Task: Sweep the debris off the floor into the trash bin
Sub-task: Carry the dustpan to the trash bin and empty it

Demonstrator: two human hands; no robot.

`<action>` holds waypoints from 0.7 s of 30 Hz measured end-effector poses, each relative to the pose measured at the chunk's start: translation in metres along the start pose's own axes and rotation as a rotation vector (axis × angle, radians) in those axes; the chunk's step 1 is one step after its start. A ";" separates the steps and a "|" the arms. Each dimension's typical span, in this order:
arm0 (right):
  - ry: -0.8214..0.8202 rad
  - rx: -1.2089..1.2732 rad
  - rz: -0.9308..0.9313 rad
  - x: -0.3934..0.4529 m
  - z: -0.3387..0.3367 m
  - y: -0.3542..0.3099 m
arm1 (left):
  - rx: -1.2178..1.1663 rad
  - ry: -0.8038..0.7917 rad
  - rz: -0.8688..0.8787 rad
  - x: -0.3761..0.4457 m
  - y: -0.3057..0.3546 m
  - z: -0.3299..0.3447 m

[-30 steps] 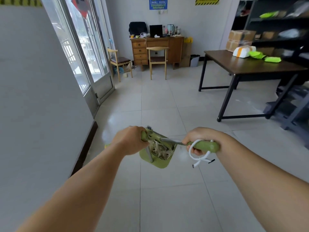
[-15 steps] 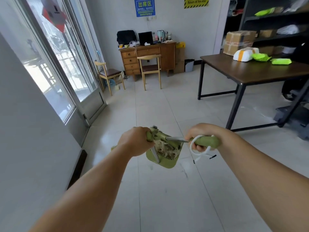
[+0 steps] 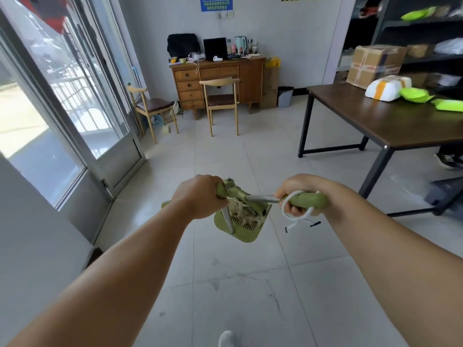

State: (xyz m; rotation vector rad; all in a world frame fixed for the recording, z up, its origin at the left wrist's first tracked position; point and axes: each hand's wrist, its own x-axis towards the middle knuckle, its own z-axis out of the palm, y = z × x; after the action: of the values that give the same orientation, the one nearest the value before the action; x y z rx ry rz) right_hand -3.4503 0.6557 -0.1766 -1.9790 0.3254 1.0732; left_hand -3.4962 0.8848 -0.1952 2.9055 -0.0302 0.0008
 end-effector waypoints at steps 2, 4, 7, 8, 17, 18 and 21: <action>-0.010 0.003 0.031 0.032 -0.017 -0.025 | 0.011 -0.007 0.015 0.040 -0.011 -0.001; -0.004 0.028 0.040 0.061 -0.035 -0.052 | 0.017 -0.012 0.038 0.084 -0.021 -0.005; 0.024 0.041 0.049 0.096 -0.063 -0.090 | 0.025 -0.023 0.072 0.144 -0.032 -0.013; 0.028 0.057 0.056 0.105 -0.072 -0.103 | 0.026 -0.024 0.085 0.165 -0.035 -0.016; 0.048 0.188 0.067 0.200 -0.166 -0.203 | 0.035 -0.056 0.132 0.353 -0.040 -0.018; 0.052 0.197 0.048 0.201 -0.170 -0.208 | 0.026 -0.063 0.135 0.362 -0.039 -0.017; 0.066 0.202 0.022 0.242 -0.213 -0.240 | 0.025 -0.063 0.129 0.432 -0.033 -0.008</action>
State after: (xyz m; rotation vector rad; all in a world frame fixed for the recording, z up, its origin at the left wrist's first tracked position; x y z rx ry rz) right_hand -3.0494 0.6753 -0.1742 -1.8366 0.4732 0.9512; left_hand -3.0636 0.9103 -0.1939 2.9225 -0.2304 -0.0684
